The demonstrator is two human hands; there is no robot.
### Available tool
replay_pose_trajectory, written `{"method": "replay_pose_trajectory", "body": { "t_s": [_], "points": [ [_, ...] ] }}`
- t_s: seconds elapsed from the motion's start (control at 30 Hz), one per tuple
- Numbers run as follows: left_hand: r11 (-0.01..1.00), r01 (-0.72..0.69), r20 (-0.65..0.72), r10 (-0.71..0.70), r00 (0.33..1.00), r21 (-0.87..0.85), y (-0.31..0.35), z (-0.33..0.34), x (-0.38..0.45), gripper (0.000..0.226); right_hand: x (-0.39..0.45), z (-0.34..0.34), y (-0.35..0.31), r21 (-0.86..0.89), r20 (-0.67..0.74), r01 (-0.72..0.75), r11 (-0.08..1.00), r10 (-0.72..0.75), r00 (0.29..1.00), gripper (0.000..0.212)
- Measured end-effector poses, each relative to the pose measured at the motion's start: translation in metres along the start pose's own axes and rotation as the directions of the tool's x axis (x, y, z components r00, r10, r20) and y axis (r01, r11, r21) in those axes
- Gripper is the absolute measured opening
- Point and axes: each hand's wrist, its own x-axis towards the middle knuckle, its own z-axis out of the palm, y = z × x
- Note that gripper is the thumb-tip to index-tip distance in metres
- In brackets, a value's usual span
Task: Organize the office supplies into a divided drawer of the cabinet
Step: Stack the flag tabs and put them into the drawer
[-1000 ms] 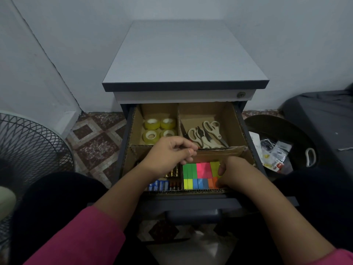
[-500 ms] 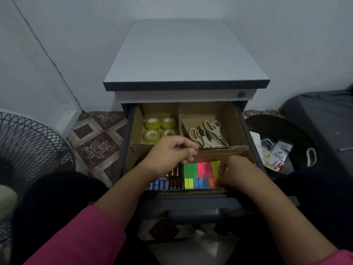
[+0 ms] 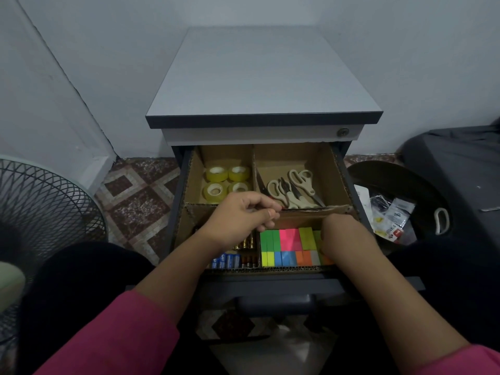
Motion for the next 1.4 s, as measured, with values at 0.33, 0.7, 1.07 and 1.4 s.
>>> {"method": "replay_pose_trajectory", "body": {
  "t_s": [0.33, 0.7, 1.07, 1.4],
  "points": [
    [1.0, -0.005, -0.001, 0.005, 1.0, -0.012, -0.001, 0.001, 0.002, 0.015, 0.001, -0.018, 0.006, 0.38, 0.204, -0.093, 0.92, 0.015, 0.979, 0.018],
    [1.0, 0.002, 0.0, -0.002, 1.0, -0.001, -0.001, 0.0, 0.001, 0.016, 0.0, -0.007, 0.004, 0.169, 0.118, -0.022, 0.985, 0.002, 0.993, 0.009],
    [1.0, -0.004, 0.004, 0.004, 1.0, 0.008, 0.0, -0.001, -0.001, 0.016, 0.001, -0.006, 0.003, 0.125, 0.163, -0.012, 0.992, -0.009, 0.987, 0.015],
    [1.0, -0.003, 0.004, 0.003, 1.0, 0.002, 0.001, -0.001, -0.001, 0.016, 0.003, -0.005, 0.004, 0.116, 0.157, 0.016, 0.993, -0.034, 0.987, 0.013]
  ]
}}
